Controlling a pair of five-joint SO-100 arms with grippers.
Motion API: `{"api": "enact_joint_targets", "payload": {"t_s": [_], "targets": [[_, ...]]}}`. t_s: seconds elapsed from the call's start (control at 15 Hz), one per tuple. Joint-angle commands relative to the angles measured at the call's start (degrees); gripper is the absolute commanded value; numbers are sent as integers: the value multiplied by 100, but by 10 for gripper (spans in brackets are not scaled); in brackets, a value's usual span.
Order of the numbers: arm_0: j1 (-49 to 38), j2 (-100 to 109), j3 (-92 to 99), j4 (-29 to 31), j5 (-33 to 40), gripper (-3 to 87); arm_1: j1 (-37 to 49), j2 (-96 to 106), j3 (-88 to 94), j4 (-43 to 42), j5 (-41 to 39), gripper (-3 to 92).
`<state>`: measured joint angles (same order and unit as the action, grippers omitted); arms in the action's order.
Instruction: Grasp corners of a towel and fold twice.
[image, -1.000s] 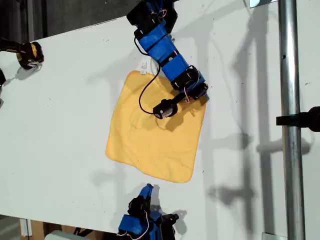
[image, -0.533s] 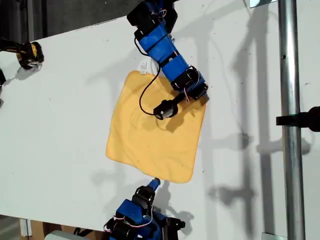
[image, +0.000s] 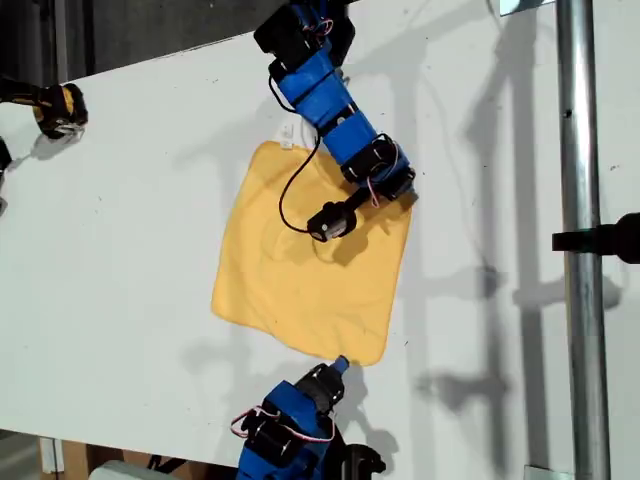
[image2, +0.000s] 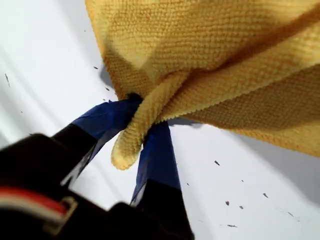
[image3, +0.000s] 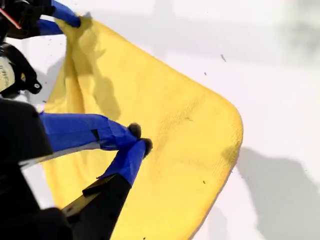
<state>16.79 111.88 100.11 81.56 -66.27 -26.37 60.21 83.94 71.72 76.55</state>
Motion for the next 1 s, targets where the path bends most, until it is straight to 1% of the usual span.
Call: {"api": "enact_joint_targets", "payload": {"t_s": [0.0,0.13,0.2,0.27,0.33,0.53,0.73,0.93], "targets": [[-79,606,202,-141,-88,230,149,9,-26,88,-62,-1],[-97,1459,721,-439,237,296,123,-44,-44,88,-44,-1],[-123,1687,896,-448,334,321,114,-79,-70,88,-44,-1],[-132,1687,976,-334,360,340,105,-88,-88,88,-44,-1],[-132,1538,1046,-264,272,353,105,-88,-88,88,-26,-1],[-114,888,1336,-492,-26,361,123,-141,-149,88,-44,-1],[-97,132,1775,-1081,-281,342,132,-141,-220,123,-62,-1],[-88,-712,1670,-1274,-431,339,62,-185,-316,123,-62,-1]]}}
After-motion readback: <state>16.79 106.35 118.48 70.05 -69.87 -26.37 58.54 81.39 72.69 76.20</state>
